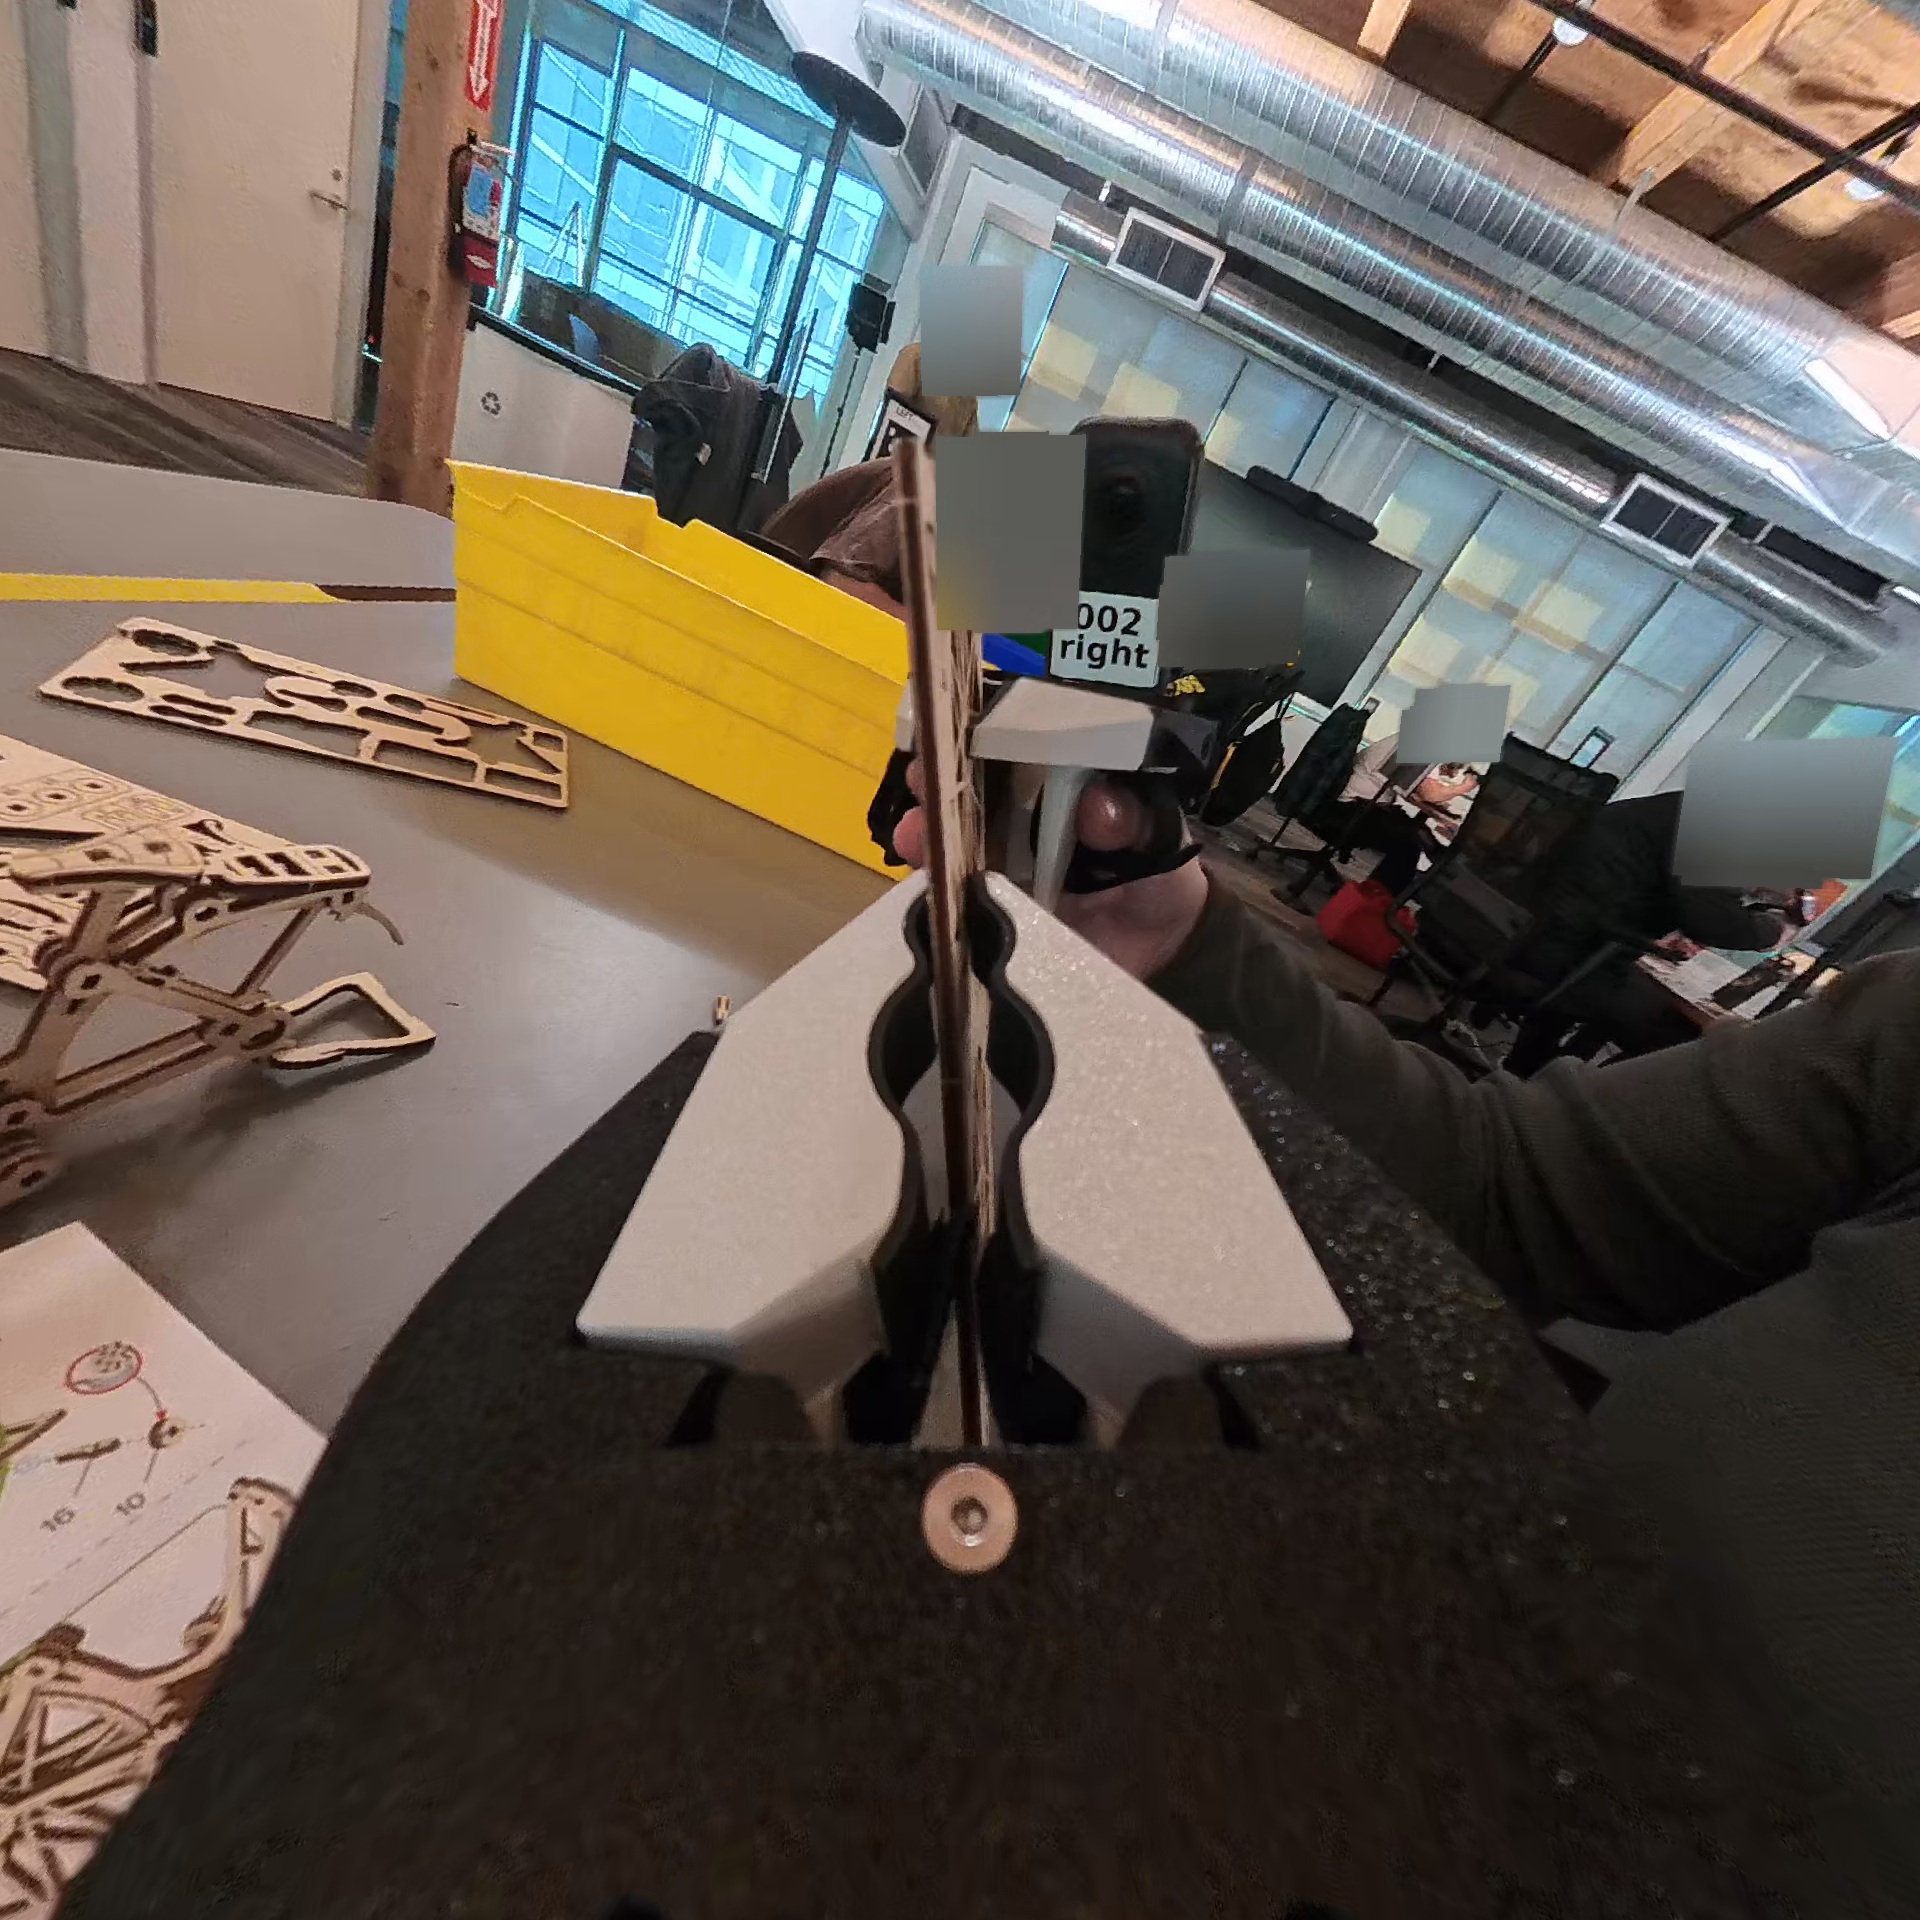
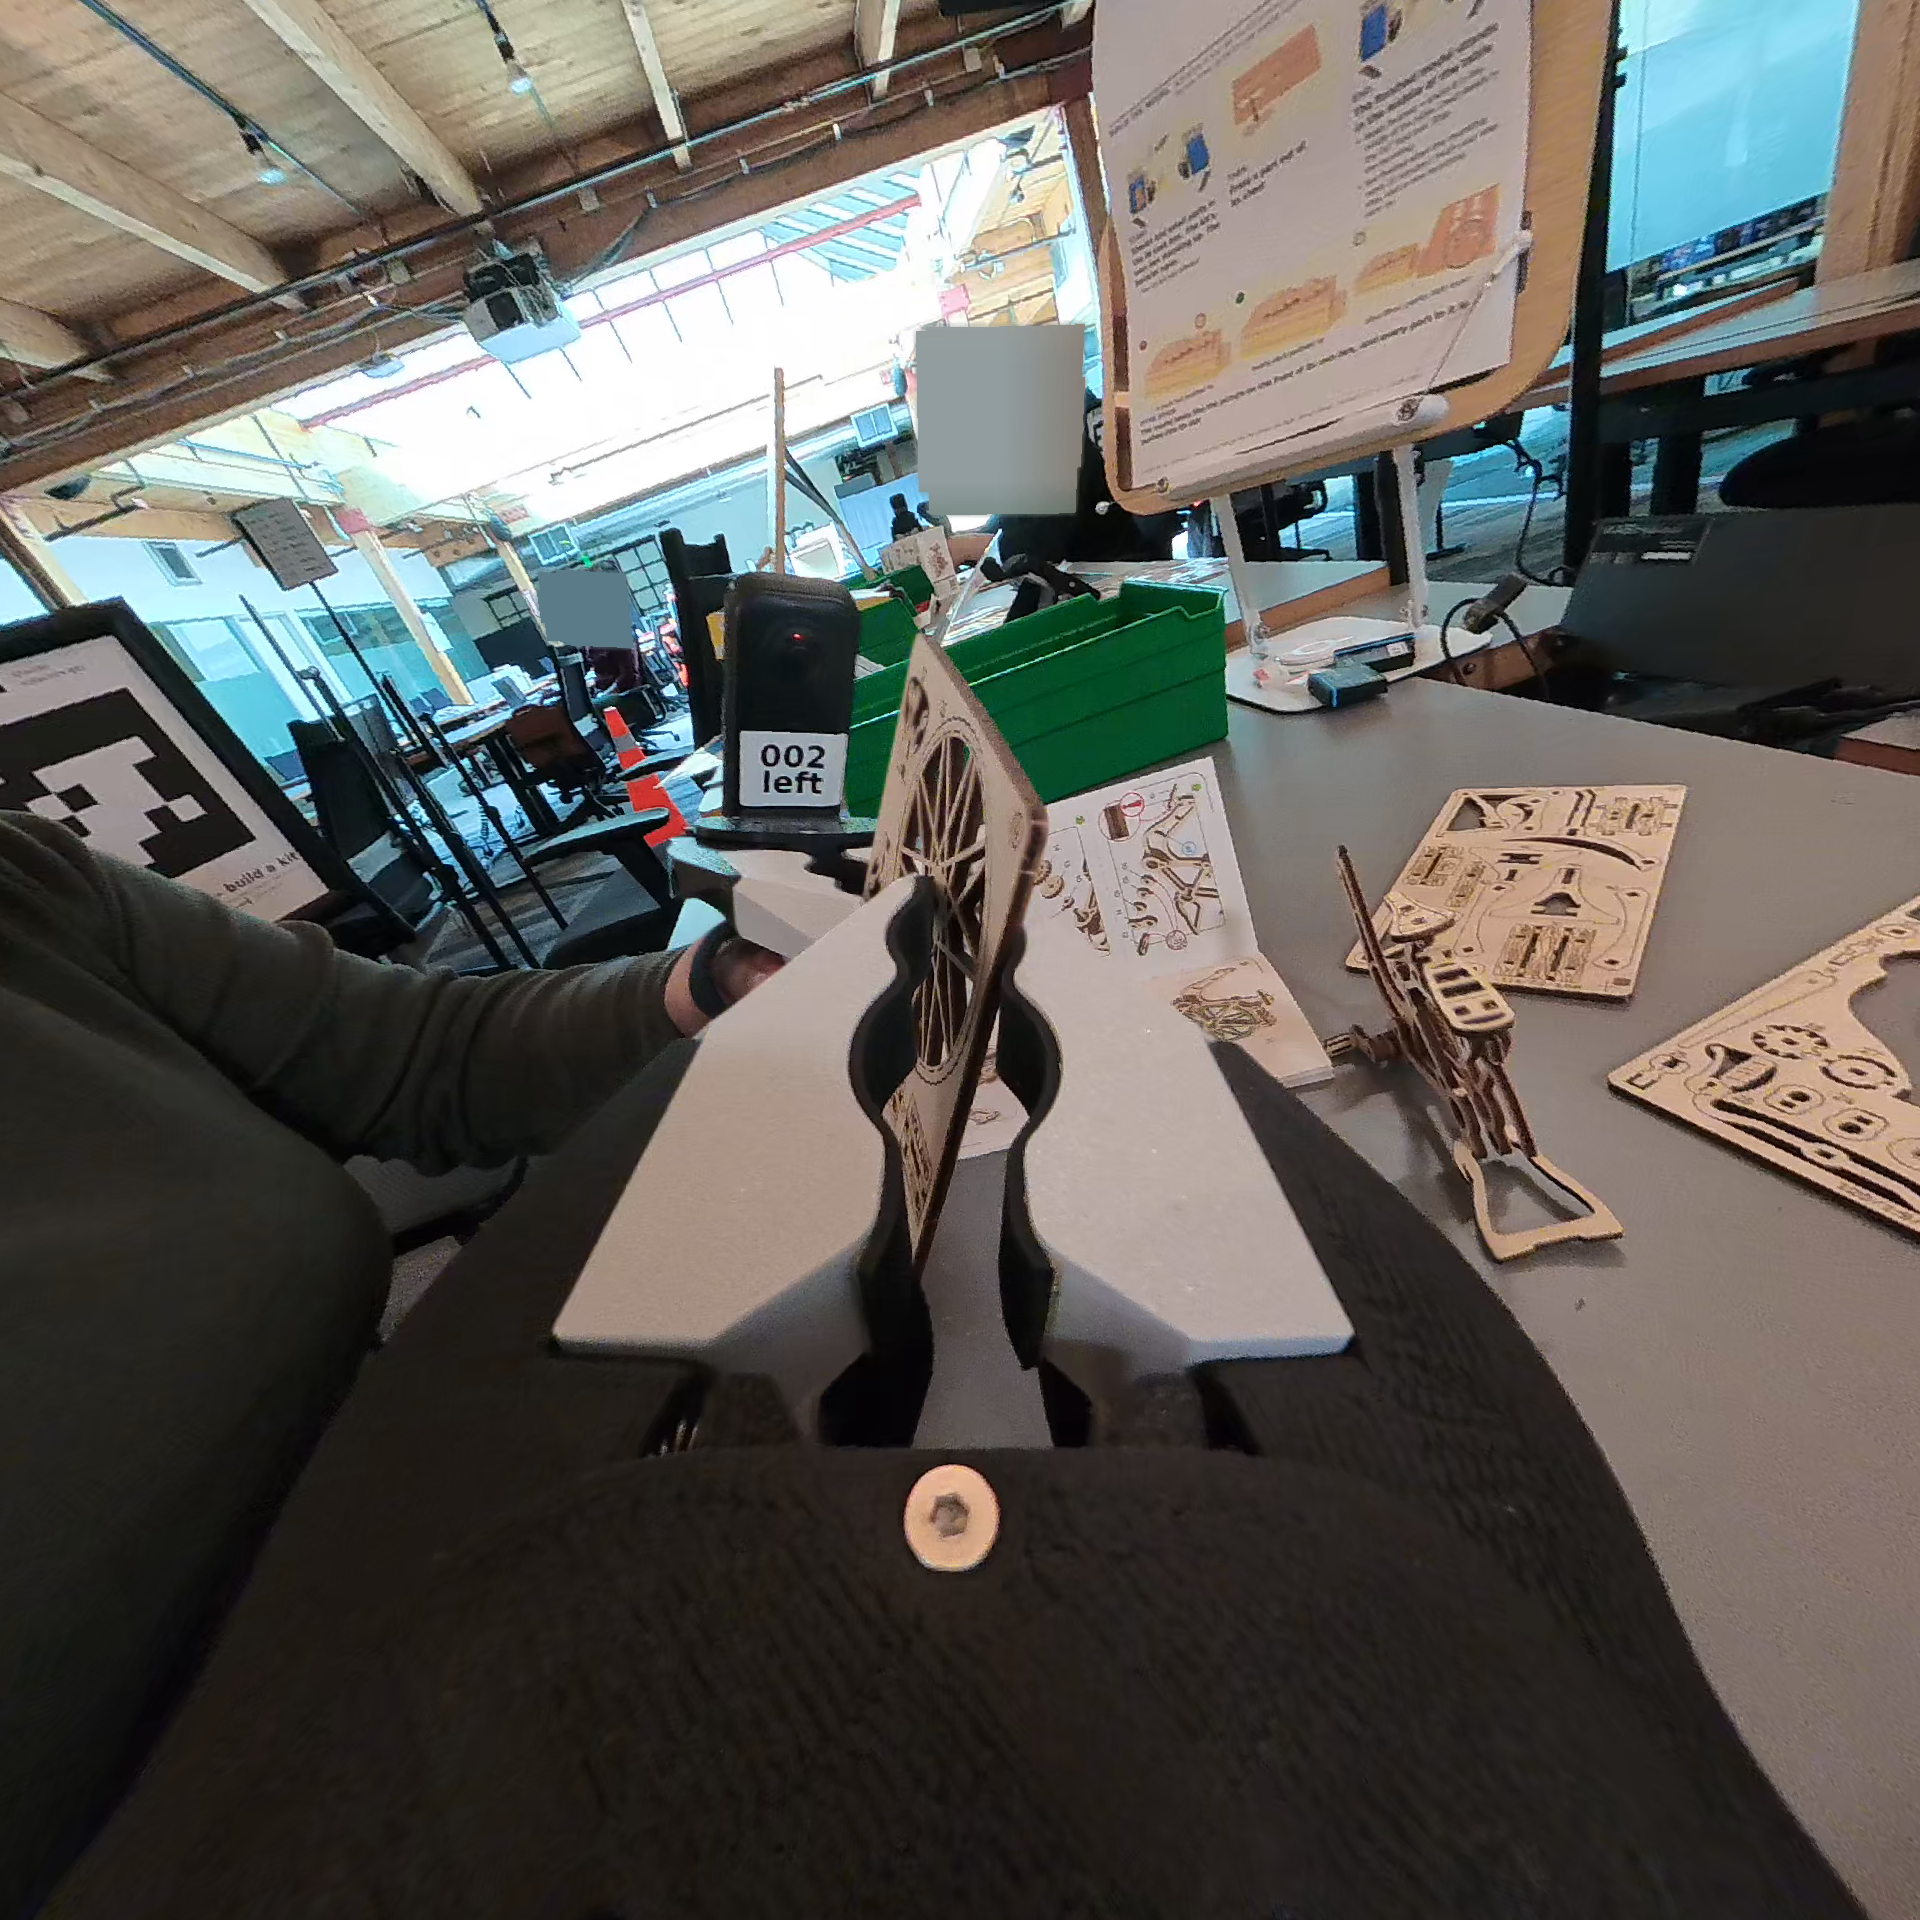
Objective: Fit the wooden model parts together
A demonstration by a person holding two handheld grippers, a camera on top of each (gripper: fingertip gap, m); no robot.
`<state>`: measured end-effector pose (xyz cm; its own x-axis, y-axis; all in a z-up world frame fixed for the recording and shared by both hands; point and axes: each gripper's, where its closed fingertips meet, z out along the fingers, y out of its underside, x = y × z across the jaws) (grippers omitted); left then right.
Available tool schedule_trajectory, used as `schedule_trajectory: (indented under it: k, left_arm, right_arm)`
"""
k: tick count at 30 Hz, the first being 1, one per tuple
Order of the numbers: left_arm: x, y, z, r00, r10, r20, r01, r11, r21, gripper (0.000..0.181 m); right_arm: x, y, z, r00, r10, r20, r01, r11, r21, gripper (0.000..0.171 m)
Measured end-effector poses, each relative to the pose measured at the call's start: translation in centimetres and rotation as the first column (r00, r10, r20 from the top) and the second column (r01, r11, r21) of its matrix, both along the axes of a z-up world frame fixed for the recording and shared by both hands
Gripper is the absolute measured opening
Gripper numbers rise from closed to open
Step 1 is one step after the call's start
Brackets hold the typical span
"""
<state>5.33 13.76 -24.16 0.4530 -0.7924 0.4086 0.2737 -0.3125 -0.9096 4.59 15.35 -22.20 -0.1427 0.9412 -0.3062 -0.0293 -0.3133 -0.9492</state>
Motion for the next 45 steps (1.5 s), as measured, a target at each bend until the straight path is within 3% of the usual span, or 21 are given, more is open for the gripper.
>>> schedule_trajectory:
  k: [24, 30, 32, 38, 45]
  left_arm:
    - [-0.4, -0.1, 0.7, 0.988, 0.113, -0.102, -0.099, 0.986, 0.132, 0.001]
    - [-0.2, 0.0, 0.2, 0.976, 0.132, -0.174, -0.106, 0.983, 0.149, 0.000]
    - [0.0, -0.2, 0.2, 0.978, 0.110, -0.179, -0.084, 0.986, 0.146, 0.000]
    - [0.5, -0.5, -0.5, 0.969, 0.085, -0.233, -0.051, 0.987, 0.150, 0.001]
    - [0.9, -0.6, -1.0, 0.952, 0.092, -0.292, -0.045, 0.986, 0.162, 0.001]
  right_arm:
    - [-0.3, -0.3, 0.9, 0.998, -0.062, -0.028, 0.064, 0.995, 0.075, 0.009]
    - [0.6, 1.3, 1.0, 0.975, -0.221, -0.011, 0.214, 0.931, 0.297, 0.036]
    - [1.2, 1.2, 1.5, 0.977, -0.213, -0.023, 0.209, 0.921, 0.328, 0.037]
    - [2.0, 0.5, 0.5, 0.984, -0.166, 0.063, 0.128, 0.910, 0.394, 0.024]
    - [2.4, 0.4, -0.1, 0.974, -0.189, 0.121, 0.115, 0.883, 0.456, 0.022]
